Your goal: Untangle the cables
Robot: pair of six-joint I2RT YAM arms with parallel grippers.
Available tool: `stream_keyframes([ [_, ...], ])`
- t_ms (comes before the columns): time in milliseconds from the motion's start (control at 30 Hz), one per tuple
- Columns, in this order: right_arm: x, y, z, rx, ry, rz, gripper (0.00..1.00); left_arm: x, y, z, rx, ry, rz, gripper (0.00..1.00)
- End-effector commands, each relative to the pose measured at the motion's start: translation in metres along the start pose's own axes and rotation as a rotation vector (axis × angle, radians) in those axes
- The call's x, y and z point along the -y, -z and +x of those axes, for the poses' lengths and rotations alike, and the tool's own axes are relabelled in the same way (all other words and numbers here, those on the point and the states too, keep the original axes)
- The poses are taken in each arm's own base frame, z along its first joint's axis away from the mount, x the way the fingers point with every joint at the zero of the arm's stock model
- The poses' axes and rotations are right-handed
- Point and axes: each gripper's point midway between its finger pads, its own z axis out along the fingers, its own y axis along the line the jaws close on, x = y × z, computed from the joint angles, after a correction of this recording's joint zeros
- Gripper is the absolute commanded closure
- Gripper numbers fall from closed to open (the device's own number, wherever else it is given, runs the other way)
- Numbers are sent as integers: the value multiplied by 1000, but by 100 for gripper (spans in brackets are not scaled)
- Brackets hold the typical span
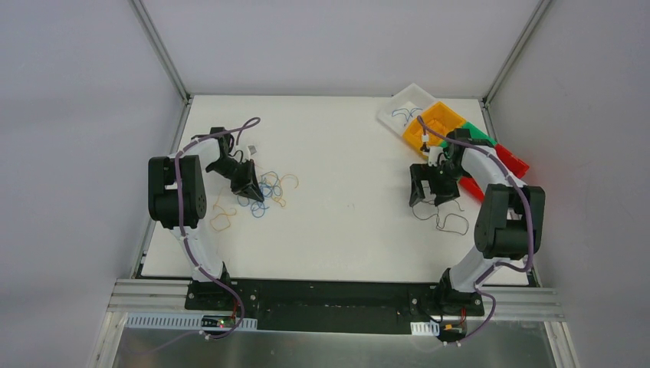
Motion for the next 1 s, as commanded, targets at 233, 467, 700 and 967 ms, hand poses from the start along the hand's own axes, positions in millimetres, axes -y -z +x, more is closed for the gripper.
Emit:
stream_keyframes([
  [233, -10, -39, -14, -14, 14, 145, 17, 4, 12, 12, -3, -41, -14, 100],
  [467, -4, -39, 0, 13, 103, 301, 47, 2, 11, 12, -9, -40, -12, 100],
  [700, -3, -11, -5, 45, 173, 353, 92, 4, 12, 10, -7, -54, -6, 100],
  [967, -32, 81, -39, 235, 242, 240, 100, 33, 10, 19, -25, -146, 108, 100],
])
